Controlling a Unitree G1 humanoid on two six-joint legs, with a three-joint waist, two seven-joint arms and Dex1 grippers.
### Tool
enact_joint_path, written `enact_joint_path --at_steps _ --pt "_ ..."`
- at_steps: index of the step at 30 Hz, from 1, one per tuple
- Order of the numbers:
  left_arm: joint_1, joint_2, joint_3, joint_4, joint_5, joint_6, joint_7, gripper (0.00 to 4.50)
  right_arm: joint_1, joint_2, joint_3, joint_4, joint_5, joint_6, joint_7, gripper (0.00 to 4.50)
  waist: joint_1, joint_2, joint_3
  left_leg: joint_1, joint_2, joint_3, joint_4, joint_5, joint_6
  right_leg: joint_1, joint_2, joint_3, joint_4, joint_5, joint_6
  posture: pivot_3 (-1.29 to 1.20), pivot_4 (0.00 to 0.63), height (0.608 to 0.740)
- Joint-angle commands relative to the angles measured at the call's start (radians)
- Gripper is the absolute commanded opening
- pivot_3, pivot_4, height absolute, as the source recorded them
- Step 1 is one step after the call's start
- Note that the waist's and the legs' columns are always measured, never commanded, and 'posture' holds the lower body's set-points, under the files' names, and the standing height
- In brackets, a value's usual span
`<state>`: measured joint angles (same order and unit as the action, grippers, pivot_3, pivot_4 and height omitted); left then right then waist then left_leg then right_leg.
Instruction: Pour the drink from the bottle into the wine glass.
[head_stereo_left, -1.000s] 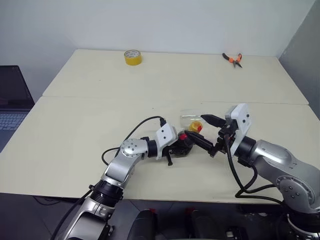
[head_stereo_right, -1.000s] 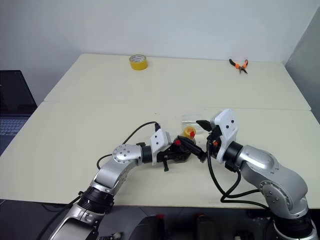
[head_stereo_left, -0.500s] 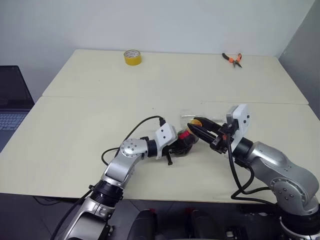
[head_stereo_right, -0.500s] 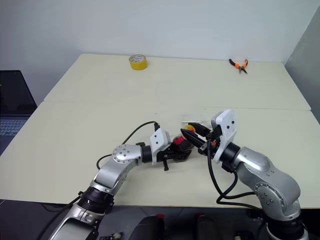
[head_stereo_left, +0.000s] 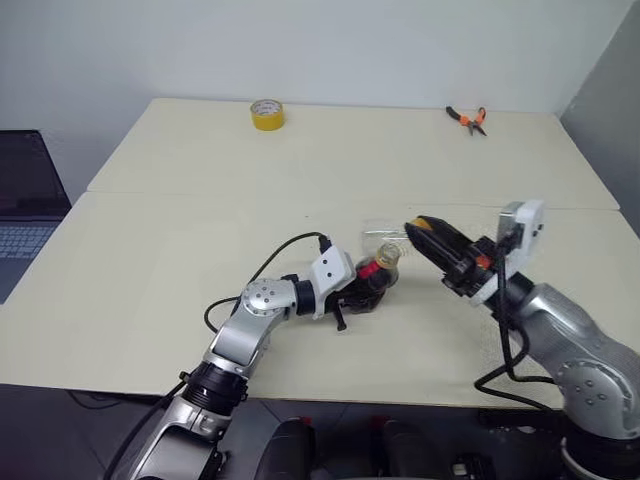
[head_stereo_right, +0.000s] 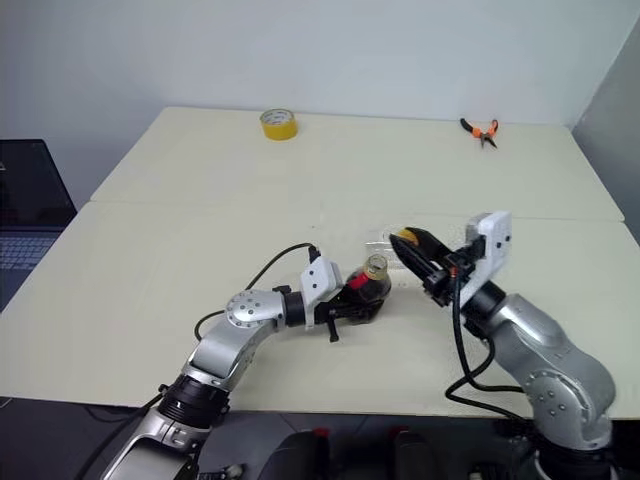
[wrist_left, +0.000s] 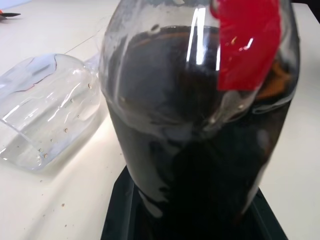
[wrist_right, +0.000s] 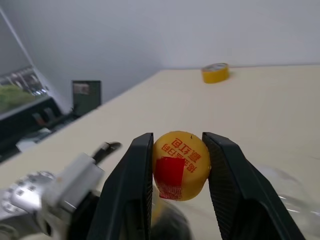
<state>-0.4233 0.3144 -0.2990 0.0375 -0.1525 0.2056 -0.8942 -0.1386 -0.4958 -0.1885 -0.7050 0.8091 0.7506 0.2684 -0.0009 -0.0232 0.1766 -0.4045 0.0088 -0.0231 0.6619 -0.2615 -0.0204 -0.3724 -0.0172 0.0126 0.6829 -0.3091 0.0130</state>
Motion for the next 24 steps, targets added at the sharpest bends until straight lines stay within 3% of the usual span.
enact_joint_path --at_steps 1,6,11,18,24 --pt "-0.004 -0.008 0.017 -0.048 -0.023 -0.021 -0.002 0.69 0.088 -0.074 -0.040 -0.009 -0.100 -0.043 0.036 1.23 -0.001 0.000 0.000 0.000 0.000 0.000 0.000 0.000 0.000 0.000 0.000 0.000 0.000 0.000 0.000 0.00 0.150 0.740" --pt "-0.004 -0.023 0.016 -0.078 -0.070 -0.006 -0.039 0.69 0.260 -0.143 0.003 0.104 -0.317 -0.138 0.053 1.22 -0.001 0.000 0.000 0.001 0.000 0.000 0.000 0.000 0.000 0.000 0.001 0.000 0.001 0.000 0.000 0.00 0.150 0.740" --pt "-0.009 -0.027 0.015 -0.087 -0.091 0.007 -0.054 0.69 0.242 -0.096 0.048 0.241 -0.437 -0.164 0.002 1.22 -0.006 0.001 -0.001 0.002 0.001 0.002 -0.001 0.000 0.000 0.000 0.001 0.002 0.002 0.000 0.000 0.00 0.150 0.740" --pt "-0.010 -0.029 0.015 -0.092 -0.098 0.010 -0.063 0.69 0.215 -0.023 0.033 0.339 -0.485 -0.199 0.000 1.22 -0.004 0.001 -0.001 0.002 0.001 0.002 -0.001 0.000 0.000 0.000 0.002 0.003 0.002 0.000 0.000 0.00 0.150 0.740" --pt "-0.004 -0.026 0.016 -0.097 -0.097 0.010 -0.061 0.69 0.236 0.001 0.007 0.333 -0.450 -0.175 0.042 3.21 -0.004 0.002 -0.001 0.002 0.001 0.002 -0.001 0.000 0.000 0.000 0.001 0.002 0.002 0.000 0.000 0.00 0.150 0.740"
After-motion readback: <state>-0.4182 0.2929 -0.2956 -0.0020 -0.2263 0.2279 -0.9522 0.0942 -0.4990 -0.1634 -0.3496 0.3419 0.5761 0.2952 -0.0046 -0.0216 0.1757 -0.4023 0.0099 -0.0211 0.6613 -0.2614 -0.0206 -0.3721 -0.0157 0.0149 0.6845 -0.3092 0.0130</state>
